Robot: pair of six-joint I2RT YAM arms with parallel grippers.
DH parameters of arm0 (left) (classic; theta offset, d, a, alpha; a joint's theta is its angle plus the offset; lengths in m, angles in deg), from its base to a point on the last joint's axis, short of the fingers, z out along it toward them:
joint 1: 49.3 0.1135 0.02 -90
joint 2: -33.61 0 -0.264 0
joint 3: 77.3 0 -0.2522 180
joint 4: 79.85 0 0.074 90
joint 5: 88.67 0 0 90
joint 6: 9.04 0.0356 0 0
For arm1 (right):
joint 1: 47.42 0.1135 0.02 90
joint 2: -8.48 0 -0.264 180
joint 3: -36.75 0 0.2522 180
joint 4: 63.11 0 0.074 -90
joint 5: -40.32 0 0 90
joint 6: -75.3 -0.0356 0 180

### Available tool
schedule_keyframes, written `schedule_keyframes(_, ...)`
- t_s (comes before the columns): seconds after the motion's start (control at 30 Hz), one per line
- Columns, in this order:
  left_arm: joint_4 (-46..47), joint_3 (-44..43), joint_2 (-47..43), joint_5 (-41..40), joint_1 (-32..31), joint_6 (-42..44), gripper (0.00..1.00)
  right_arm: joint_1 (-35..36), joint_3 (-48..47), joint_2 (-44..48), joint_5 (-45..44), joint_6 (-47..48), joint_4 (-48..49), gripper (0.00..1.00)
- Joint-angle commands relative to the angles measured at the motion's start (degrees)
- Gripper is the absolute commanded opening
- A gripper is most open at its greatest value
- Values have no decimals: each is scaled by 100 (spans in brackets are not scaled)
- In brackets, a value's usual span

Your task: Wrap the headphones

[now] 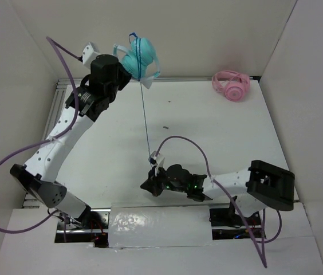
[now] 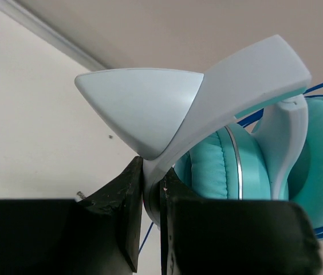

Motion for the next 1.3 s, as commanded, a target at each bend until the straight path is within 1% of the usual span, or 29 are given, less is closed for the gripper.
schedule_keyframes(0.0, -105, -615, 247, -371, 313, -606, 0, 415, -355, 701, -1604, -277, -1677, 0)
schedule_keyframes(0.03, -384, -703, 353, -310, 410, -694, 0, 513, -512, 816, -1809, -339, -2289, 0)
schedule_keyframes(0.07, -518, -825, 597, -283, 507, -912, 0, 618, -592, 1044, -1950, -383, -2557, 0)
schedule_keyframes(0.1, -658, -888, 748, -231, 743, -1019, 0, 819, -680, 1151, -2291, -462, -2846, 0)
schedule_keyframes(0.13, -1043, -1001, 1054, -4, 893, -1133, 0, 900, -898, 1221, -2390, -532, -3432, 0)
schedule_keyframes(0.2, -1606, -1414, 1380, 252, 1296, -1729, 0, 1153, -1145, 1362, -2601, -716, -3989, 0)
schedule_keyframes(0.23, -2061, -1529, 1521, 332, 1395, -1914, 0, 1225, -1425, 1371, -2837, -813, -4557, 0)
schedule_keyframes(0.27, -2275, -1686, 1758, 472, 1518, -2334, 0, 1295, -1576, 1328, -2935, -875, -4824, 0)
schedule_keyframes(0.3, -2451, -1714, 1847, 543, 1675, -2573, 0, 1452, -1812, 1301, -3075, -1085, -5070, 0)
schedule_keyframes(0.33, -2635, -1680, 1926, 604, 1747, -2836, 0, 1480, -1936, 1258, -3303, -1217, -5604, 0)
schedule_keyframes(0.4, -2602, -1522, 1910, 710, 1852, -3014, 0, 1550, -2278, 1082, -3489, -1385, -6046, 0)
schedule_keyframes(0.43, -2567, -1338, 1857, 754, 1870, -3084, 0, 1612, -2393, 1012, -3751, -1586, -6518, 0)
schedule_keyframes(0.47, -2436, -1241, 1822, 719, 1879, -3085, 0, 1638, -2516, 898, -3875, -1640, -6732, 0)
schedule_keyframes(0.5, -2461, -1179, 1778, 702, 1879, -3155, 0, 1647, -2735, 836, -4016, -1728, -6969, 0)
schedule_keyframes(0.53, -2514, -1126, 1734, 658, 1879, -3329, 0, 1665, -2833, 766, -4243, -1998, -7441, 0)
schedule_keyframes(0.6, -2716, -1108, 1664, 587, 1949, -3550, 0, 1665, -2974, 599, -4359, -2202, -7917, 0)
schedule_keyframes(0.7, -2454, -1038, 1296, 649, 2142, -3411, 0, 1665, -2905, 405, -4360, -2624, -8227, 0)
schedule_keyframes(0.77, -2191, -1055, 1102, 893, 2378, -3218, 0, 1639, -2773, 256, -4264, -2801, -8272, 0)
schedule_keyframes(0.83, -2093, -1116, 777, 956, 2485, -3059, 0, 1551, -2711, 133, -4219, -2897, -8194, 0)
schedule_keyframes(0.9, -1892, -1108, 357, 1070, 2591, -2910, 0, 1253, -2527, 106, -4009, -2818, -7800, 0)
schedule_keyframes(0.93, -1812, -960, 206, 1079, 2600, -2753, 0, 1121, -2439, 132, -3904, -2757, -7606, 0)
schedule_keyframes(0.97, -1724, -837, 39, 1097, 2591, -2699, 0, 842, -2299, 167, -3746, -2652, -7465, 0)
schedule_keyframes(1.0, -1497, -487, -328, 1080, 2591, -2620, 0, 691, -2228, 228, -3692, -2573, -7116, 0)
schedule_keyframes(1.07, -1311, -64, -690, 1062, 2617, -2706, 0, 427, -2000, 439, -3560, -2380, -6744, 0)
schedule_keyframes(1.1, -1223, 312, -1023, 1079, 2643, -2733, 0, 208, -1929, 535, -3308, -2118, -6343, 0)
schedule_keyframes(1.17, -1064, 587, -1306, 1185, 2722, -2742, 0, -65, -1623, 869, -2868, -1879, -5901, 0)
schedule_keyframes(1.2, -1029, 849, -1560, 1202, 2732, -2768, 0, -319, -1534, 966, -2683, -1695, -5473, 0)
schedule_keyframes(1.23, -916, 983, -1684, 1211, 2740, -2769, 0, -434, -1490, 1080, -2307, -1650, -5329, 0)
schedule_keyframes(1.27, -784, 1245, -1912, 1290, 2775, -2603, 0, -505, -1446, 1151, -2234, -1484, -5145, 0)
